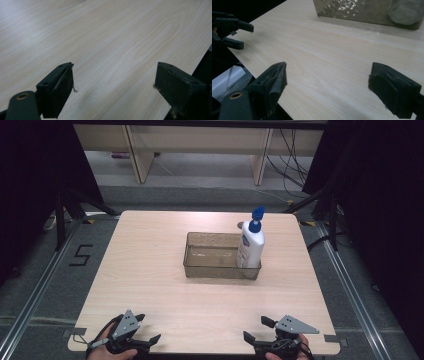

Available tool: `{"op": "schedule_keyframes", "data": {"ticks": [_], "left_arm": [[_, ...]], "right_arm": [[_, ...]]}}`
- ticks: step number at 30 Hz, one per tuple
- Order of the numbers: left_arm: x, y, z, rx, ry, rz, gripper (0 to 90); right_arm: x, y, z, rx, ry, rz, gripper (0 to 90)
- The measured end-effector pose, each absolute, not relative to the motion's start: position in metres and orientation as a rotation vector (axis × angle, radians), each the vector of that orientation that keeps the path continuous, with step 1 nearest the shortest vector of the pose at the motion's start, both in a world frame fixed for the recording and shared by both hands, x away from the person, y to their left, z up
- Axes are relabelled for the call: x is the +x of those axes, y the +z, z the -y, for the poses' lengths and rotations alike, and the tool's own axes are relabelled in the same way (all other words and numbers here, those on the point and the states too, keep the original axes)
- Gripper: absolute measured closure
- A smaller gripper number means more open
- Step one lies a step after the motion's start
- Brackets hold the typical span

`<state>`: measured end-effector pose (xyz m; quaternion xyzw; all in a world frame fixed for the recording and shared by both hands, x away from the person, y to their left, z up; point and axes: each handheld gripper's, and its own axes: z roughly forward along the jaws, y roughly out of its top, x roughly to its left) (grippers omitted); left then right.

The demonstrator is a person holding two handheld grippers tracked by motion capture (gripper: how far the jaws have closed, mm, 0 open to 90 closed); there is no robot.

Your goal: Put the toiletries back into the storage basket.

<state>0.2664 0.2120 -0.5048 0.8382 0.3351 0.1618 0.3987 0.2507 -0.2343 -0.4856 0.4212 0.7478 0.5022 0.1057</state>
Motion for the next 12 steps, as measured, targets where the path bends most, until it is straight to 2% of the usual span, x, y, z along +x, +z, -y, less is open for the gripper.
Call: {"op": "schedule_keyframes", "data": {"ticks": [12], "left_arm": [[0.2662,-0.5063,-0.2109,2.098,0.414,-0.861,15.0]], "right_arm": [[0.2496,-0.4878,0.2336,1.227,1.464,-2.219,15.4]]}}
